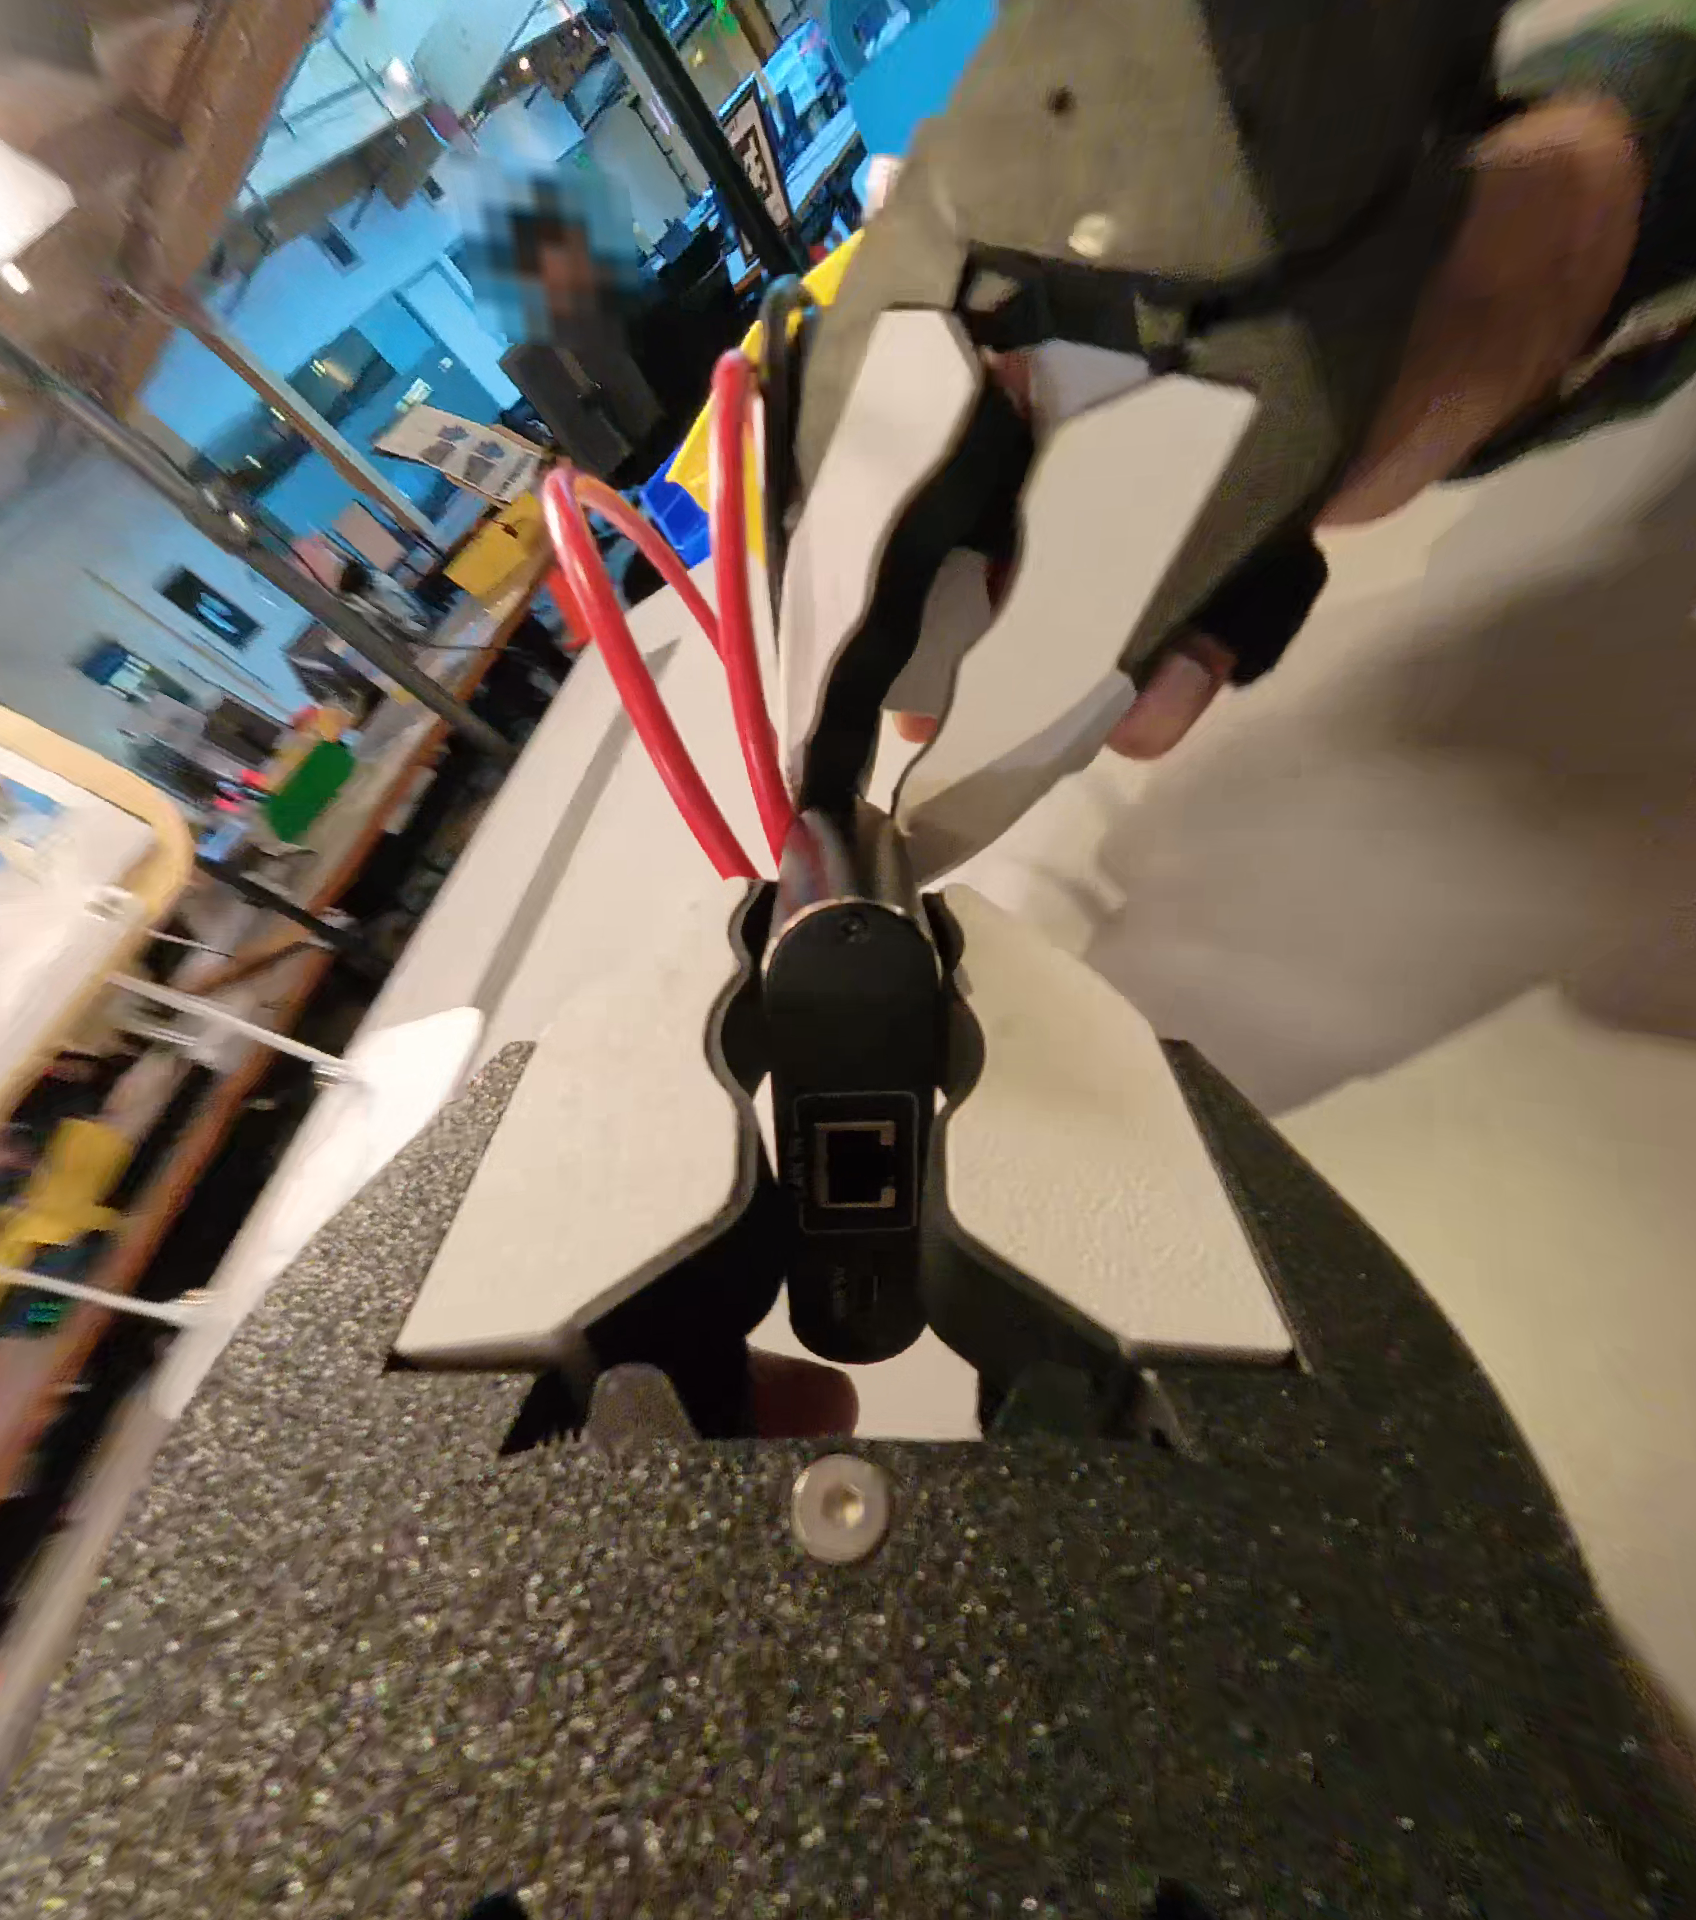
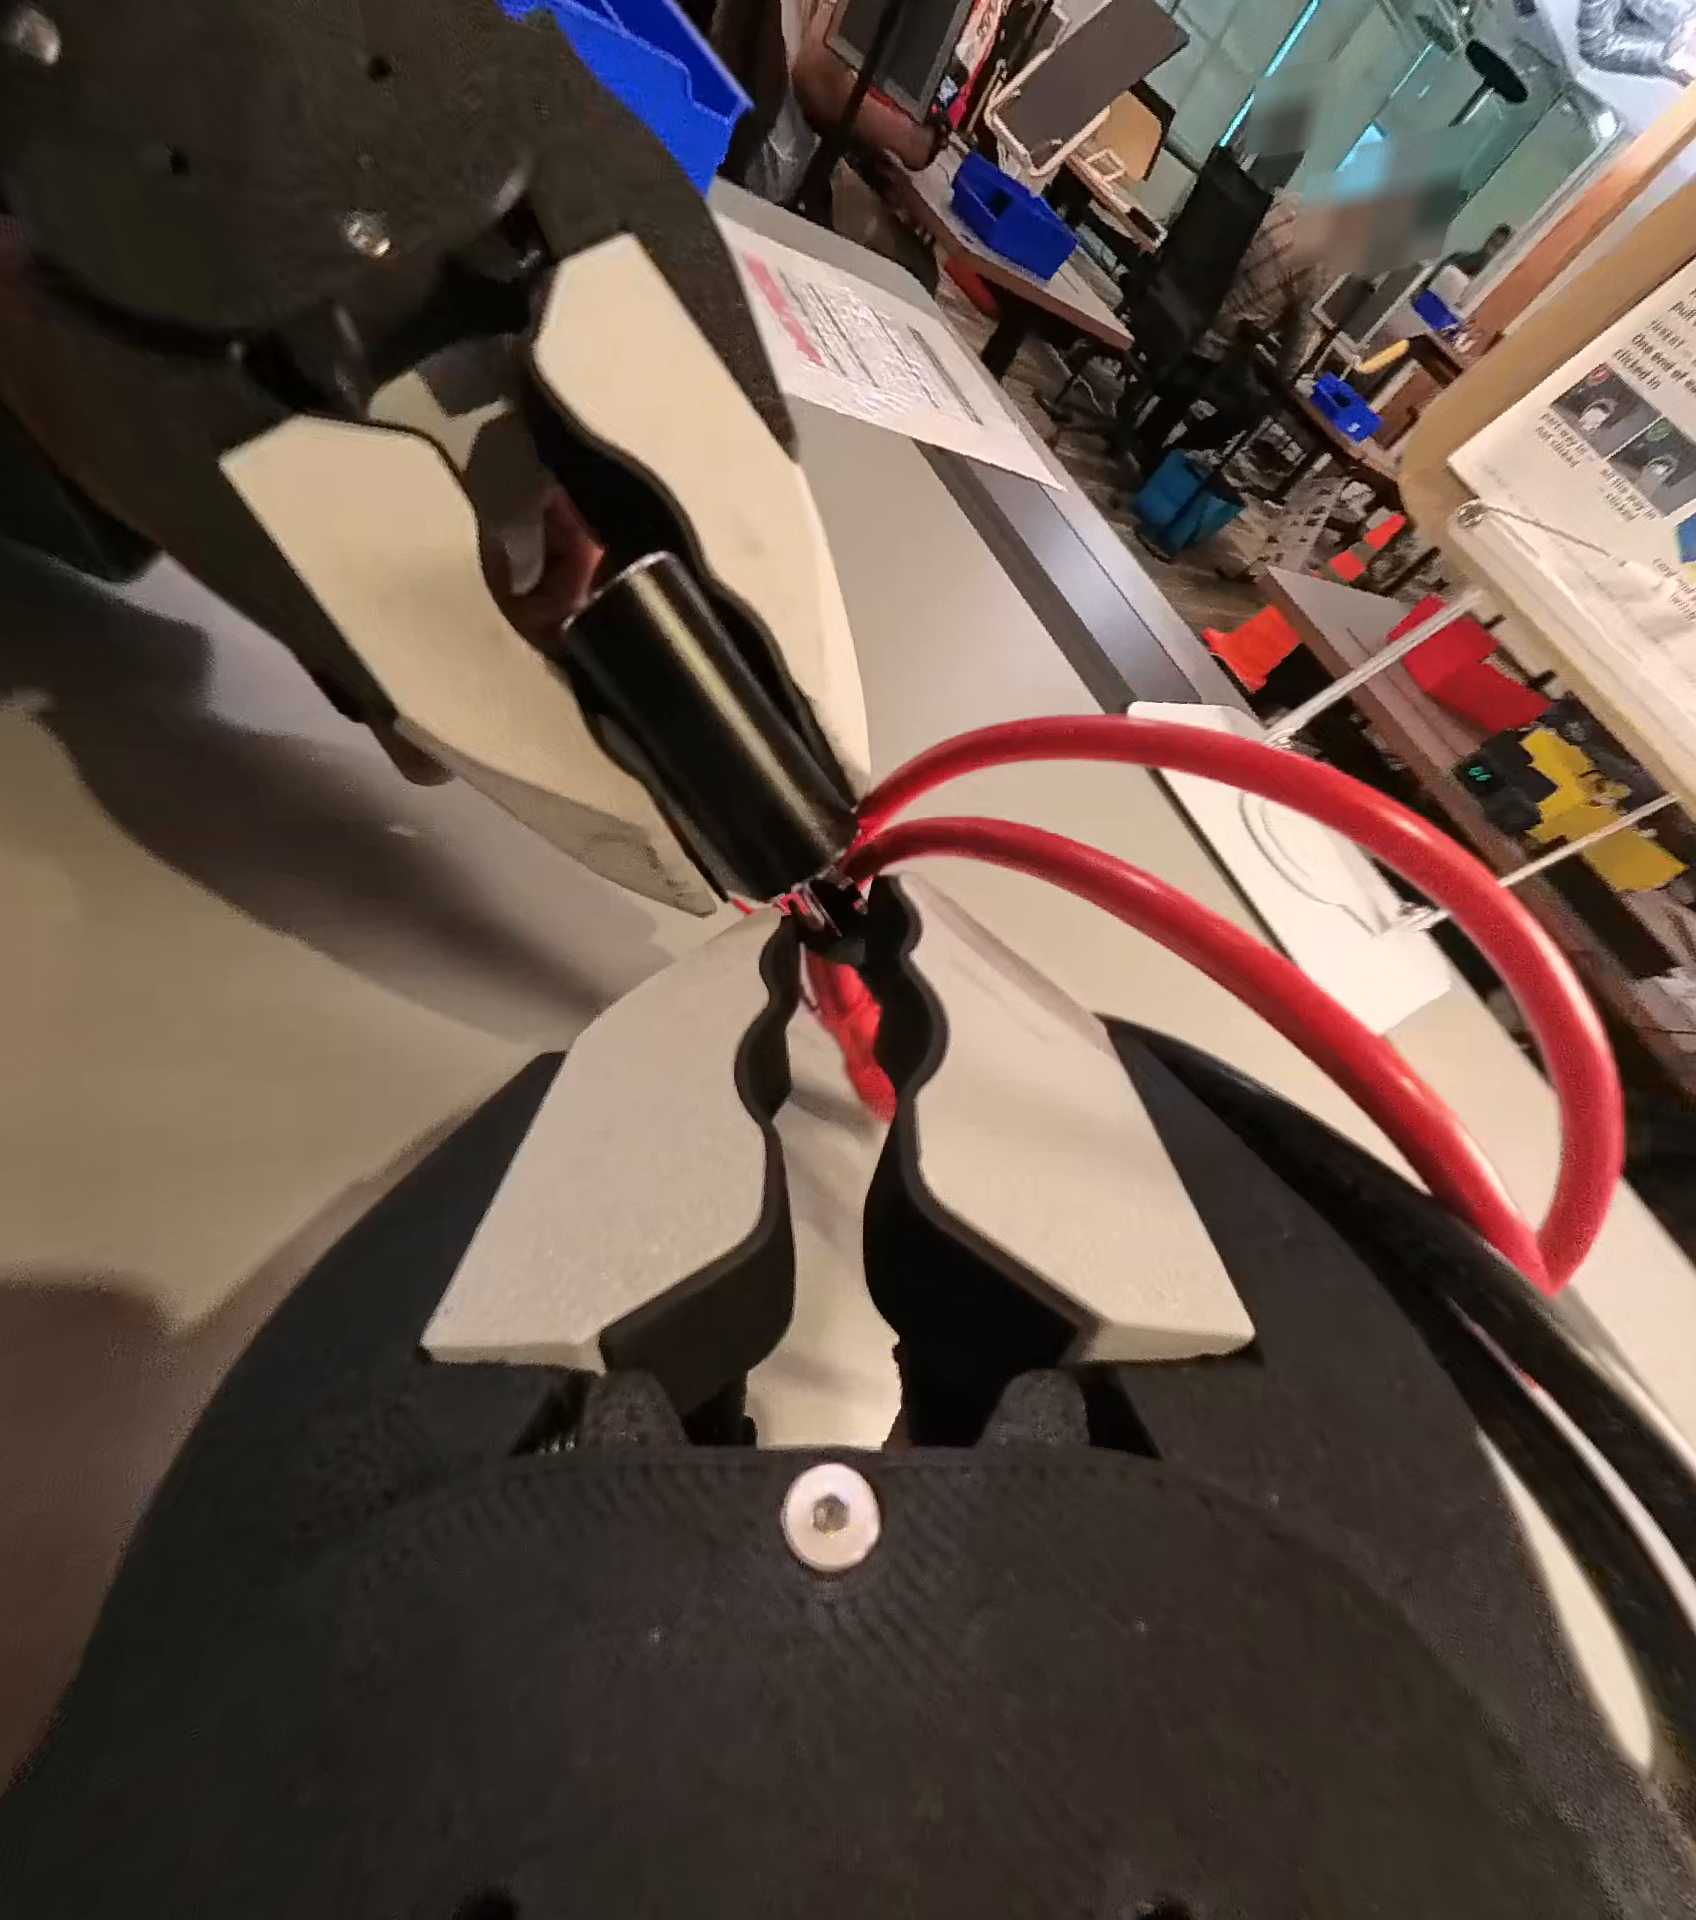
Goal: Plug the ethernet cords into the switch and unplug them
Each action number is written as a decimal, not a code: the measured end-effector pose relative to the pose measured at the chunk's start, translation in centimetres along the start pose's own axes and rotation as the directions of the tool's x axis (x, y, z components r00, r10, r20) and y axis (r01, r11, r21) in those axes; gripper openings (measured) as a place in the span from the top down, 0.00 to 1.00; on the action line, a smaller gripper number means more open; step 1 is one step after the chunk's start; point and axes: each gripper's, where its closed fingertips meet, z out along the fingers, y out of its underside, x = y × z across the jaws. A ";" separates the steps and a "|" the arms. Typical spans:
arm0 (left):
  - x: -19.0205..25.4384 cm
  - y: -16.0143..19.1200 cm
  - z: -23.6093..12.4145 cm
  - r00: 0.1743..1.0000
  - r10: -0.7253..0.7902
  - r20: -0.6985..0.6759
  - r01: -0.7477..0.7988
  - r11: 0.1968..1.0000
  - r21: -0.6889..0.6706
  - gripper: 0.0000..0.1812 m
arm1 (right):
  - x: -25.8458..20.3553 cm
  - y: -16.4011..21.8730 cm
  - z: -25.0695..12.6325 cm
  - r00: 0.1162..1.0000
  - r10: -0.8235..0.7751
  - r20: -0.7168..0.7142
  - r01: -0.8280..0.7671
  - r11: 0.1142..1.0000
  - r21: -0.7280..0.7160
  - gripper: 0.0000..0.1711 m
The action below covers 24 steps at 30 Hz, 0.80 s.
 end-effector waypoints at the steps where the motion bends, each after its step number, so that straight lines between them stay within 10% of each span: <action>1: 0.0 -0.1 -0.1 0.996 0.089 0.025 -0.089 0.996 -0.023 0.84 | -0.1 -0.1 0.0 0.999 0.029 0.016 -0.029 1.000 0.010 0.92; 4: -0.3 -0.8 -0.4 0.984 0.160 0.075 -0.158 0.987 -0.030 0.84 | 0.1 -0.8 -0.4 0.995 0.089 0.045 -0.091 0.994 0.061 0.93; 17: -0.7 -1.4 -0.5 0.881 -0.446 -0.156 0.468 0.870 0.155 0.84 | 0.4 -2.0 -1.4 0.991 -0.108 -0.081 0.115 0.990 0.078 0.96; 24: 0.0 -0.9 -0.3 0.952 -0.291 -0.096 0.303 0.940 0.154 0.85 | -0.8 -0.6 -1.0 0.992 -0.095 0.087 0.087 0.992 0.089 1.00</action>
